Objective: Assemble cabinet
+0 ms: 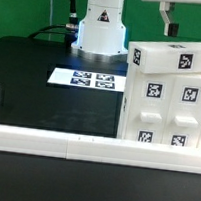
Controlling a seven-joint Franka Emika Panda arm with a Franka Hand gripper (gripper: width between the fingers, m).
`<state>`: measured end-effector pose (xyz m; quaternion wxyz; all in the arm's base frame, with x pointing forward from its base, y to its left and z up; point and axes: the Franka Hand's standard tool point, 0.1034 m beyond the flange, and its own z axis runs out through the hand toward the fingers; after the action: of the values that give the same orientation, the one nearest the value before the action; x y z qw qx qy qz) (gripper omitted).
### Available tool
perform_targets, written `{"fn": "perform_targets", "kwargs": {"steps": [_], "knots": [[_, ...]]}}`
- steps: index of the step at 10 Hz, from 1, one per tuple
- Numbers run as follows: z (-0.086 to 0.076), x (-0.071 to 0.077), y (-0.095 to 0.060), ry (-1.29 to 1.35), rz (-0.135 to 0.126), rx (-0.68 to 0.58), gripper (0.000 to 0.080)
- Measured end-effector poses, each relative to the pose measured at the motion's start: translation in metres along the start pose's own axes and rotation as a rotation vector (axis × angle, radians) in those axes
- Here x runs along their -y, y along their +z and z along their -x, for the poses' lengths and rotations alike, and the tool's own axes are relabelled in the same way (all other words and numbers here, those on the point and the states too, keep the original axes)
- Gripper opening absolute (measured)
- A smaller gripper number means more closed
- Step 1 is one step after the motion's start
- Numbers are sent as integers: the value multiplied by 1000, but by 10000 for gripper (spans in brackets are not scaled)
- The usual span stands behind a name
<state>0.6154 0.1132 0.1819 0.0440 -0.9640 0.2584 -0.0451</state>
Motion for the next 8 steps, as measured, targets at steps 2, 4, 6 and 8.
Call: {"fn": "perform_targets", "kwargs": {"steps": [2,4,6,8], "knots": [[0,0,1,-159,-1,-3,797],[-1,0,1,-331,1,-7,797],[-1,-4,1,-619,28,-14,797],[-10,-3,-7,-864,36,-13,797]]}}
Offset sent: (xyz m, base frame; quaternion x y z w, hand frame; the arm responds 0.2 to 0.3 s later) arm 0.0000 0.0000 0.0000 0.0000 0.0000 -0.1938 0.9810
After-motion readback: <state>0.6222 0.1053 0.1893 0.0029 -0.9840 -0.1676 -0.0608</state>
